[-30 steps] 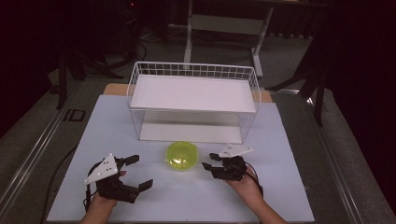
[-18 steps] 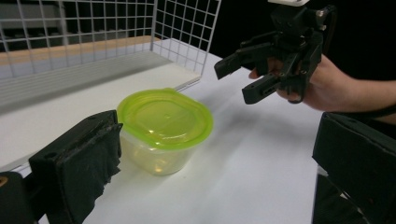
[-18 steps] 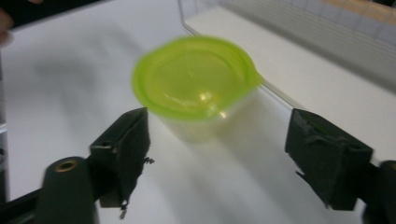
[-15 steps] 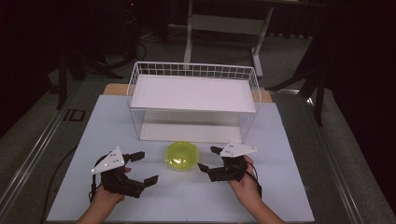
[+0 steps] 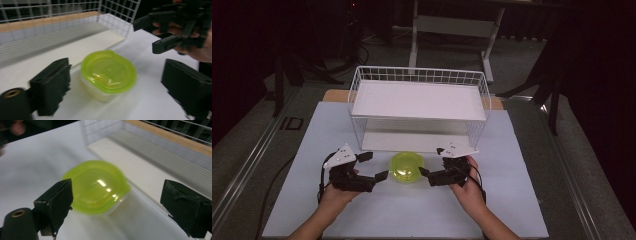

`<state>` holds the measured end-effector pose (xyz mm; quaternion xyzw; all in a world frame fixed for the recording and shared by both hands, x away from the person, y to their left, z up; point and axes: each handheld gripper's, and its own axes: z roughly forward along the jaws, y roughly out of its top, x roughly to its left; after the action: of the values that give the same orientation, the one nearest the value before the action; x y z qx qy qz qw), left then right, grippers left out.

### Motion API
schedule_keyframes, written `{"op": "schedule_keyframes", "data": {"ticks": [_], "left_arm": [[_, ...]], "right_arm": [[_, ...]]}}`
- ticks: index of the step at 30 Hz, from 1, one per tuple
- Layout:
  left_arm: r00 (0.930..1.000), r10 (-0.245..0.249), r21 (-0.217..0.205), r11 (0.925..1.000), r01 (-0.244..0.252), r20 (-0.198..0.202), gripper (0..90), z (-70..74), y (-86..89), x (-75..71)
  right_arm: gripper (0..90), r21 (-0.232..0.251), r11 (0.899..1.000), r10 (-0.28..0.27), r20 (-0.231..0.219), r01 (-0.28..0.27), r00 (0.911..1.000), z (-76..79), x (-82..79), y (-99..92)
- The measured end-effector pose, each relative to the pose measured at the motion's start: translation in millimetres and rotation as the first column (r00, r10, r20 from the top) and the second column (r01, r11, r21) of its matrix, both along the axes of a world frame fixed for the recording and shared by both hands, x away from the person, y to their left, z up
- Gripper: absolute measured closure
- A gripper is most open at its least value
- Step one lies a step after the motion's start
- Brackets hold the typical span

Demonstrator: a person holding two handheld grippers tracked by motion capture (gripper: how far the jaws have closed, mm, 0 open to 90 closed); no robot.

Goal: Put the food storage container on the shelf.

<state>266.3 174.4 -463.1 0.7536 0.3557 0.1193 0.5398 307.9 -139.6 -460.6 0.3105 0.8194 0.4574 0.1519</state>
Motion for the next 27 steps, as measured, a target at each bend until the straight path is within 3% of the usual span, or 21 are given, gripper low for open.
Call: {"op": "schedule_keyframes", "data": {"ticks": [2, 5, 8, 9, 11, 12, 14, 16, 18, 19, 20, 21, 22, 24, 27], "left_arm": [[0.9976, 0.033, 0.077, 0.9967, -0.028, -0.061, 15.6, -2.6, -8.7, 7.3], [0.9953, 0.041, 0.077, 0.9964, -0.035, -0.088, 15.8, -6.8, -12.5, 10.4], [0.9888, 0.078, 0.07, 0.9951, -0.069, -0.127, 19.0, -13.7, -15.9, 17.2], [0.9837, 0.108, 0.079, 0.9921, -0.098, -0.143, 21.2, -18.1, -18.1, 22.0], [0.9814, 0.1, 0.07, 0.9935, -0.09, -0.164, 21.5, -20.6, -18.9, 25.4], [0.9773, 0.102, 0.06, 0.9939, -0.092, -0.186, 28.2, -24.4, -20.3, 30.1], [0.9753, 0.101, 0.055, 0.9942, -0.092, -0.196, 32.2, -26.2, -20.7, 32.3], [0.9672, 0.105, 0.053, 0.9941, -0.095, -0.231, 33.8, -29.8, -22.2, 36.5], [0.952, 0.125, 0.067, 0.9916, -0.11, -0.28, 34.4, -34.7, -24.4, 39.9], [0.952, 0.125, 0.067, 0.9916, -0.11, -0.28, 35.5, -34.7, -24.4, 39.9], [0.9469, 0.137, 0.077, 0.9898, -0.12, -0.291, 36.1, -36.1, -25.4, 40.5], [0.9464, 0.134, 0.076, 0.9903, -0.117, -0.294, 36.1, -37.2, -25.9, 40.5], [0.9439, 0.137, 0.08, 0.9898, -0.118, -0.301, 36.5, -38.1, -27.1, 40.8], [0.9362, 0.125, 0.062, 0.9919, -0.111, -0.328, 43.5, -39.8, -28.1, 42.1], [0.9356, 0.096, 0.07, 0.9946, -0.076, -0.34, 49.7, -41.8, -29.5, 42.9]], "right_arm": [[10.2, 0.031, 0.999, 0.006, -0.03, -0.005, 0.9995, -4.0, 3.4, 0.5], [10.4, 0.046, 0.998, -0.032, -0.068, 0.035, 0.9972, -11.3, 11.2, 1.8], [15.0, 0.047, 0.998, -0.045, -0.104, 0.05, 0.9936, -18.1, 16.7, 3.2], [15.0, 0.053, 0.997, -0.049, -0.114, 0.055, 0.9923, -19.9, 18.0, 3.2], [15.0, 0.062, 0.996, -0.05, -0.133, 0.059, 0.9899, -21.7, 19.3, 3.4], [17.4, 0.068, 0.996, -0.053, -0.164, 0.065, 0.985, -24.9, 20.8, 4.8], [17.4, 0.06, 0.996, -0.057, -0.169, 0.068, 0.984, -26.5, 20.8, 6.1], [23.2, 0.062, 0.996, -0.049, -0.187, 0.061, 0.9811, -30.0, 20.5, 7.7], [25.9, 0.057, 0.996, -0.05, -0.207, 0.063, 0.9771, -34.3, 20.7, 10.1], [25.9, 0.055, 0.996, -0.055, -0.213, 0.069, 0.9755, -35.4, 21.0, 10.7], [26.4, 0.06, 0.996, -0.057, -0.229, 0.073, 0.9717, -36.6, 21.4, 10.9], [26.4, 0.06, 0.996, -0.057, -0.229, 0.073, 0.9717, -36.6, 21.4, 10.9], [30.4, 0.07, 0.994, -0.06, -0.262, 0.081, 0.9633, -38.9, 22.6, 10.9], [37.8, 0.066, 0.995, -0.058, -0.268, 0.078, 0.9617, -40.1, 23.0, 11.3], [44.6, 0.08, 0.993, -0.061, -0.281, 0.086, 0.9579, -40.4, 22.5, 10.3]]}}
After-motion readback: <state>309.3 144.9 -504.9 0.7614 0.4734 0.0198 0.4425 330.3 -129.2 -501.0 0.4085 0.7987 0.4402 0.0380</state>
